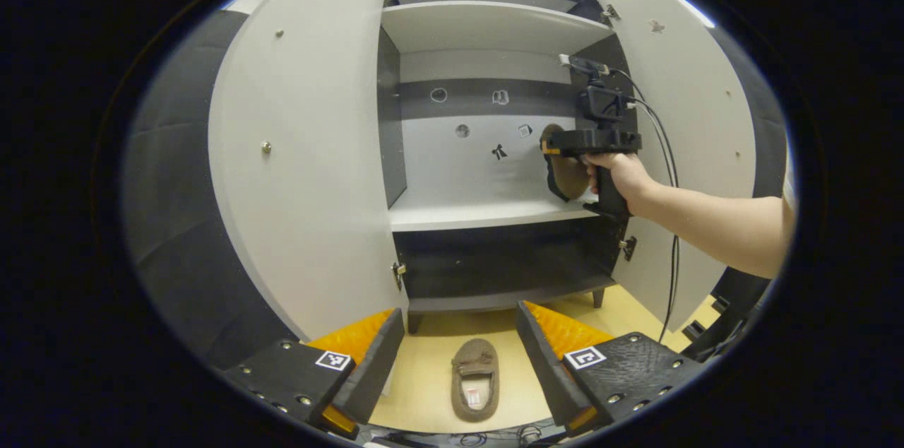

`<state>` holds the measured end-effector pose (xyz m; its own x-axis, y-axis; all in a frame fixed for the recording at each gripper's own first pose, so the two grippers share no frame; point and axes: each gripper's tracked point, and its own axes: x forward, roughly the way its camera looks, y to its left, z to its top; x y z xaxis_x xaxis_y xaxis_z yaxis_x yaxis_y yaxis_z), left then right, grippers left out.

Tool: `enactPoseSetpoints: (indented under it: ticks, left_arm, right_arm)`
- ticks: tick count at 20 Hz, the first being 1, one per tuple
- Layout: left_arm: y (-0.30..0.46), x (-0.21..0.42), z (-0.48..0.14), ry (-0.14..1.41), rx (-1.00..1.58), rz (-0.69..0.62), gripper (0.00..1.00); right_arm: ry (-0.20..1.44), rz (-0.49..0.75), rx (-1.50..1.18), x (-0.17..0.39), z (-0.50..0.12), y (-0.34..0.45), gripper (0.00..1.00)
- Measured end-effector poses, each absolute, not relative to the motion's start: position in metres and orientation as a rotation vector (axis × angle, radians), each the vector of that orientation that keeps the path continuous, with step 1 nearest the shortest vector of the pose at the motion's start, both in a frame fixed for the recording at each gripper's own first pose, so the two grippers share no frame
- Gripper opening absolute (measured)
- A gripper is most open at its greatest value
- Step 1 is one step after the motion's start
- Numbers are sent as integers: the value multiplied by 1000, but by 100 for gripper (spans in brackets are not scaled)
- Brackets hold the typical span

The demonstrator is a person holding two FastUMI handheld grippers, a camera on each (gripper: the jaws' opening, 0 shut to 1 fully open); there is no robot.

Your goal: Grab one shoe with the right hand and put it into the shoe cabinet, grab the other shoe with the left hand and put it into the shoe cabinet; then close the right door with the right hand and the left door with the left hand.

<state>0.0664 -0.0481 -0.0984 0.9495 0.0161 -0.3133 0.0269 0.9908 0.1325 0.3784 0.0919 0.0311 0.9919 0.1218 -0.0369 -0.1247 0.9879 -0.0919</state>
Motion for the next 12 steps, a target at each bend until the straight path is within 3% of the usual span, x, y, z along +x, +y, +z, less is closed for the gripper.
enactPoseSetpoints:
  ticks: [1,2,5,8,12]
  left_arm:
    - [-48,67,-99,320,131,-8,93]
    - [-48,67,-102,326,121,-11,93]
    - [-43,66,-108,343,101,-5,93]
    - [-38,63,-111,348,102,-6,93]
    - [-34,58,-114,351,96,-13,93]
  right_arm:
    - [58,142,-96,378,24,95,29]
    - [86,171,-81,374,18,101,40]
    - [123,224,-43,362,11,112,88]
    - [144,242,-61,351,13,119,98]
    - [124,227,-26,335,34,119,98]
